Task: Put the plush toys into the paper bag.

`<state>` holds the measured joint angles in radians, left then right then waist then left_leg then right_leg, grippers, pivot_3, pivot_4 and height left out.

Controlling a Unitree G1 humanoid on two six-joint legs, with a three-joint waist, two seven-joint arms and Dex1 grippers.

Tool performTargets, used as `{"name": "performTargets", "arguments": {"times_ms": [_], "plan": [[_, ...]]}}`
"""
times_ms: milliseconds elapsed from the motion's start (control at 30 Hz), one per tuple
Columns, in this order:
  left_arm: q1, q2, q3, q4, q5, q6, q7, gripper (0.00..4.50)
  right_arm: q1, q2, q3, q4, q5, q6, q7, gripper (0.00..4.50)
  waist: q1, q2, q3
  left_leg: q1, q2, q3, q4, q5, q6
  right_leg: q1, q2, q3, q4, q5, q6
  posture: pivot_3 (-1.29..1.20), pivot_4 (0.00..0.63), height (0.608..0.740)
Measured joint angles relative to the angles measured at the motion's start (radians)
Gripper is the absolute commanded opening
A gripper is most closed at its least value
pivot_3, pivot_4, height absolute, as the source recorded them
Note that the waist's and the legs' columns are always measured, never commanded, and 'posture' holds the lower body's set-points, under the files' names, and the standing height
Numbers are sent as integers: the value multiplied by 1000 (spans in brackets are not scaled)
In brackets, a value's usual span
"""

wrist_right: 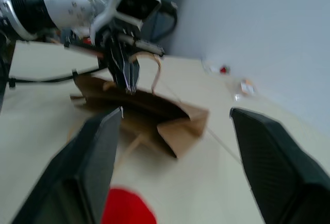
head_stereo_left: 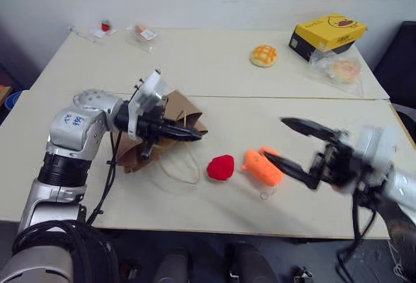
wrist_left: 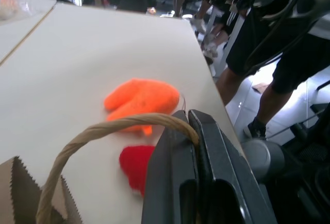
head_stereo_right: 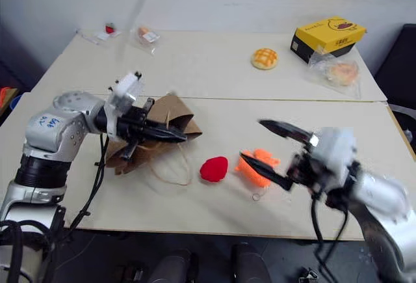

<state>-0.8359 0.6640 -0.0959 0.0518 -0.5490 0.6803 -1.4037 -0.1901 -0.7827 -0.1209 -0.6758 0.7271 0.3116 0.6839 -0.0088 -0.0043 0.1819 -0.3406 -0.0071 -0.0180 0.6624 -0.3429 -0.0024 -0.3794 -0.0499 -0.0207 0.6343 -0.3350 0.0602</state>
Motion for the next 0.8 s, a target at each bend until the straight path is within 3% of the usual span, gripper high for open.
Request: {"name": "performTargets", "arguments": {"times_ms": [67, 233, 367, 533, 800], "plan": [[-2, -9, 4, 14, -4, 14, 8, 0, -210, 76, 154, 93, -71, 117, -52, 1841, -8, -1, 0, -4, 1, 0, 1, 1, -2, -5, 2, 1, 2, 0, 0, 0, 150, 740], [-2, -30, 25, 56, -20, 62, 53, 0, -427, 248, 418, 307, -231, 276, -101, 59, -5, -1, -1, -40, 1, 0, 20, 3, -5, -42, 2, 2, 25, 0, 0, 0, 150, 740], [-6, -46, 59, 77, -44, 133, 124, 0, -475, 361, 539, 416, -319, 324, -106, 20, -4, -1, -1, -51, 0, 0, 27, 3, -5, -50, 1, 2, 28, 0, 0, 0, 150, 740], [-6, -68, 115, 76, -98, 248, 212, 0, -477, 403, 546, 435, -368, 318, -88, 20, 0, -1, -1, -50, 0, 0, 28, 3, -4, -49, 1, 3, 29, 1, 1, 0, 150, 740], [-6, -87, 199, 66, -194, 484, 366, 0, -513, 536, 549, 625, -501, 207, -109, 20, -22, -2, -1, -49, 0, 0, 27, 3, -5, -50, 2, 4, 31, 1, 1, 0, 150, 740]]}}
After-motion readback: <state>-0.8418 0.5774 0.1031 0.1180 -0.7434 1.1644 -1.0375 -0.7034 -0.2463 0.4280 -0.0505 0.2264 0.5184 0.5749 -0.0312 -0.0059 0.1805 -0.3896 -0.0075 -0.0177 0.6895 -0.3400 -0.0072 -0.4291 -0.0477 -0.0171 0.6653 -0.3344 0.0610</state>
